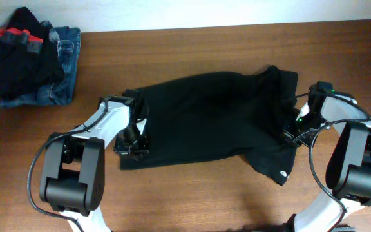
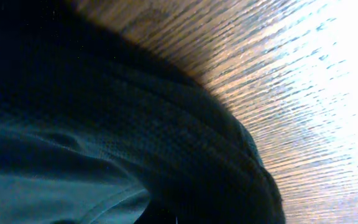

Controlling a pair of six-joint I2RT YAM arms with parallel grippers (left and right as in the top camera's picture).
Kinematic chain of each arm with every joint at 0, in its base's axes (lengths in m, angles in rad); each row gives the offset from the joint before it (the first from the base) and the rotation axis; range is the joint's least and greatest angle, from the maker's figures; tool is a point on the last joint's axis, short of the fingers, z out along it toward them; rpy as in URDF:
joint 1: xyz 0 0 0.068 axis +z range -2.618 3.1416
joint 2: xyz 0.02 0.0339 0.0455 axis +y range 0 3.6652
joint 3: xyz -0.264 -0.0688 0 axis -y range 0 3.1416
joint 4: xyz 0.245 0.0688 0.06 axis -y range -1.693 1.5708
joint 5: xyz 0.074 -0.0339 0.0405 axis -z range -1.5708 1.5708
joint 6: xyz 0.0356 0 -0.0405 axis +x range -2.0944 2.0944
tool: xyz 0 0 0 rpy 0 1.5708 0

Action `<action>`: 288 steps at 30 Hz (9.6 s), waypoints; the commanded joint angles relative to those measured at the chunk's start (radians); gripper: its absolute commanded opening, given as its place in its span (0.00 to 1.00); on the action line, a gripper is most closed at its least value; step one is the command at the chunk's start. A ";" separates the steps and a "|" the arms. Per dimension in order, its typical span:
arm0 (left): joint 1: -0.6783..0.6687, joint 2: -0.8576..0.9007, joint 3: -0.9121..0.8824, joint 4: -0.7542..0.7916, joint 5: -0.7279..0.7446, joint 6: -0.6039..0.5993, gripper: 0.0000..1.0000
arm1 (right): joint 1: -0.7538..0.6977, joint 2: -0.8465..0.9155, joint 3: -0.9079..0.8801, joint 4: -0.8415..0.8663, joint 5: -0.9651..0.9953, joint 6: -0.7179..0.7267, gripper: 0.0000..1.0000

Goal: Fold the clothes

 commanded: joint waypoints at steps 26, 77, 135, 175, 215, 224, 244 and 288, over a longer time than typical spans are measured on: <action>0.003 -0.027 -0.054 -0.082 -0.252 -0.175 0.08 | -0.023 0.042 -0.016 -0.069 0.273 0.051 0.04; 0.003 -0.311 0.009 0.084 -0.109 -0.174 0.99 | 0.263 -0.023 0.242 0.315 0.089 0.424 0.78; 0.003 -0.311 0.009 0.084 -0.112 -0.174 0.99 | 0.257 0.136 0.316 0.373 -0.043 0.327 0.10; 0.003 -0.306 0.008 0.102 -0.112 -0.174 0.99 | 0.266 0.137 0.600 -0.316 0.212 0.229 0.19; -0.080 -0.259 0.008 0.371 0.092 0.053 0.98 | 0.332 0.137 0.553 -0.260 0.262 0.232 0.86; -0.080 -0.102 0.008 0.522 0.120 0.161 0.94 | 0.332 0.137 0.539 -0.259 0.262 0.232 0.86; -0.080 -0.059 0.039 0.329 0.036 -0.043 0.84 | 0.332 0.137 0.539 -0.258 0.262 0.229 0.86; -0.043 0.003 0.039 0.311 0.019 -0.091 0.68 | 0.332 0.137 0.539 -0.264 0.262 0.209 0.86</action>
